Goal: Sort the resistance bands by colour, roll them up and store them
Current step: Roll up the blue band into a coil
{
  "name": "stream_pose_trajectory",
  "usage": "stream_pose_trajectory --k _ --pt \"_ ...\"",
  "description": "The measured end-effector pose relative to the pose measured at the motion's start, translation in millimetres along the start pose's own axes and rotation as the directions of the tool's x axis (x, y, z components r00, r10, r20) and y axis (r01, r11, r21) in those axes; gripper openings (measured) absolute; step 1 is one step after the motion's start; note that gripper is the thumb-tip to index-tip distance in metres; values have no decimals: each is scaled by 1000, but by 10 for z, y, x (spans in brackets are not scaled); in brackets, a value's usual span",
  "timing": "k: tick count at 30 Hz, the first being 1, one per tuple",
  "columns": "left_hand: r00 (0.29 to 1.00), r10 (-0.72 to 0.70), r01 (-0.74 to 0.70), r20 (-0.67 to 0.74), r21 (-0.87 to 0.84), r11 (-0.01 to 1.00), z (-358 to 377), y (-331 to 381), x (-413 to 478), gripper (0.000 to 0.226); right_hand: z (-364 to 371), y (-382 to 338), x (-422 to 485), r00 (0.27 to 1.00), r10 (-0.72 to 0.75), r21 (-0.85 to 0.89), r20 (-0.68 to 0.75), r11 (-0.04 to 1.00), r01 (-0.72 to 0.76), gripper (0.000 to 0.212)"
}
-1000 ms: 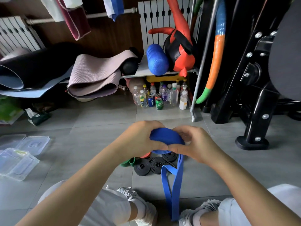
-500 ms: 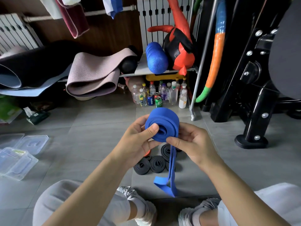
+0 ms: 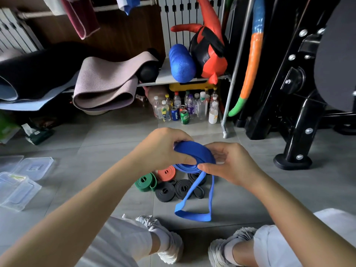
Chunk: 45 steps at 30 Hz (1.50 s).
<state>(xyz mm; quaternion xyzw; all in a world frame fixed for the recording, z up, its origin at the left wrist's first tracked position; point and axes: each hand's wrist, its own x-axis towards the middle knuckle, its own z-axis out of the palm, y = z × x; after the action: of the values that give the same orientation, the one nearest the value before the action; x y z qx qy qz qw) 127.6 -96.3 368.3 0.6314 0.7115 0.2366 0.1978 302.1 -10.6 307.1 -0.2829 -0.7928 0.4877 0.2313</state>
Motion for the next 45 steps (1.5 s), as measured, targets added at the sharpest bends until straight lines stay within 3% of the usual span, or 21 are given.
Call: stream_pose_trajectory --k 3,7,14,19,21,24,29,32,35,39,41,42,43,45 --pt "998 -1 -1 67 16 1000 49 1 -9 30 -10 3 1 999 5 -83 48 997 -2 28" --pt "978 -4 -51 209 259 964 75 50 -11 36 56 -7 9 996 9 -220 90 975 11 25" --pt "983 37 -77 180 217 973 72 33 9 29 6 -56 -11 998 34 -156 55 987 -25 28" --pt "984 38 -92 173 321 943 150 79 38 35 28 -61 9 997 41 -145 66 989 -31 27" --pt "986 -1 -29 164 179 983 97 32 65 37 13 -44 -1 997 40 -31 61 999 -38 28" --pt "993 -7 34 121 -218 975 -10 -58 56 34 -32 25 -44 997 31 148 67 988 -40 27" --pt "998 -65 58 18 -717 694 -8 -100 -40 47 -30 139 -101 1000 2 467 -22 884 8 39" --pt "996 -89 42 5 -908 417 110 -104 -87 47 29 121 -98 996 -39 504 -82 861 75 38" --pt "998 -64 32 20 -981 191 278 -111 -84 61 91 74 -101 986 -79 534 -147 833 147 36" --pt "997 -46 71 68 -995 72 437 -104 -75 63 97 80 -122 973 -69 528 -222 830 180 33" --pt "994 -61 101 94 -987 122 454 -107 -72 55 71 100 -130 973 -54 506 -222 847 162 34" --pt "991 -89 116 96 -963 244 435 -103 -60 53 50 115 -128 975 -51 490 -215 859 152 35" --pt "992 -111 104 61 -892 439 397 -94 -51 56 22 113 -130 979 -49 469 -195 873 137 35" --pt "995 -60 5 -80 -560 828 272 -57 -37 68 -29 89 -130 991 -42 412 -128 906 92 32"
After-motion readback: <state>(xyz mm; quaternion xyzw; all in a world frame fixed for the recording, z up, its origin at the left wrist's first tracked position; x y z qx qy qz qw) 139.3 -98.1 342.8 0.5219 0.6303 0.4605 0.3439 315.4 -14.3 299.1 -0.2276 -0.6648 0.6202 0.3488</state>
